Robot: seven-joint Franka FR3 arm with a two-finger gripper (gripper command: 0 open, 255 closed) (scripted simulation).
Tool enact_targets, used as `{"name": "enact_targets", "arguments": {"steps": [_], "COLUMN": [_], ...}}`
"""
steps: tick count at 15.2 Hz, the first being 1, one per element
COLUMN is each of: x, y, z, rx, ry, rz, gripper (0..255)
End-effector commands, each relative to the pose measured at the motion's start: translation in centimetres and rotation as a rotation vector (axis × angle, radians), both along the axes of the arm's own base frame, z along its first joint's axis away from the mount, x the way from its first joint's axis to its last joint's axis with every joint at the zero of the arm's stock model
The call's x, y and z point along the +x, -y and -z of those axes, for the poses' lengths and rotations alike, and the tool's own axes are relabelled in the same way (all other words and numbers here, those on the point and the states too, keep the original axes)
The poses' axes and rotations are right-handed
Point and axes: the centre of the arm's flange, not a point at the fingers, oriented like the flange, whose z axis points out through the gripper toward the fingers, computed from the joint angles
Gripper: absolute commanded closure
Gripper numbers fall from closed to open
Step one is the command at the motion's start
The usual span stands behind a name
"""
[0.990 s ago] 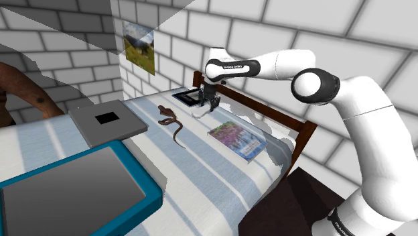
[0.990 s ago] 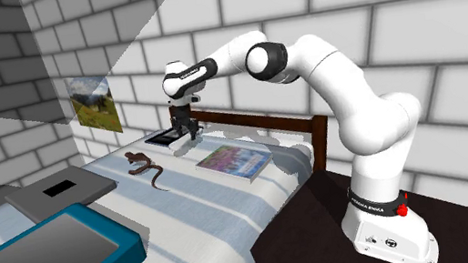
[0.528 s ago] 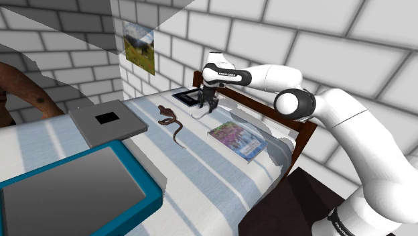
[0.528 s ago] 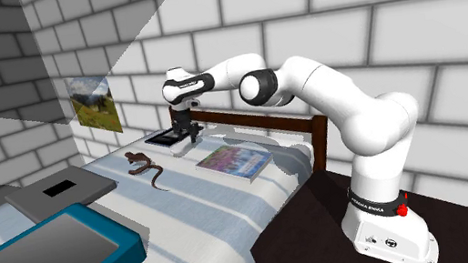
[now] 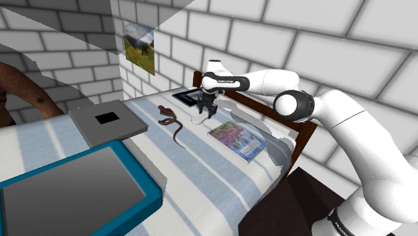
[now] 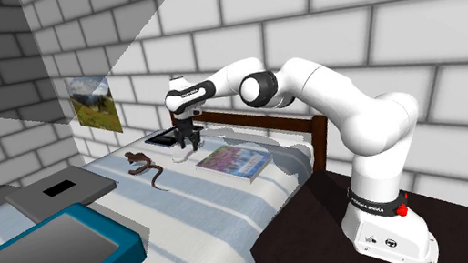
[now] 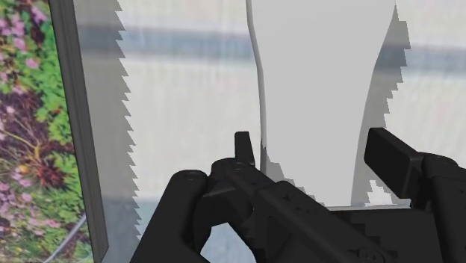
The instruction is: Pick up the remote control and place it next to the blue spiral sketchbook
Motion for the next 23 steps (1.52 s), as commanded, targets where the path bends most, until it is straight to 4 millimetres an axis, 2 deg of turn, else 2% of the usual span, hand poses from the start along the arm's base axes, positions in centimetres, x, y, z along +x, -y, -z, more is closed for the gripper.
{"name": "enact_targets", "arguments": {"steps": [1,9,10,15,19,23], "x": [0.1,0.1,0.1,0.1,0.0,0.0], "y": [-0.1,-0.1,-0.1,-0.1,0.0,0.0], "z": [1.1,1.2,1.2,1.2,-3.8,-3.8], "rx": [0.000,0.000,0.000,0.000,0.000,0.000], "ry": [0.001,0.001,0.001,0.001,0.001,0.001], "rz": [0.000,0.000,0.000,0.000,0.000,0.000], "gripper": [255,255,0,0,0,0]}}
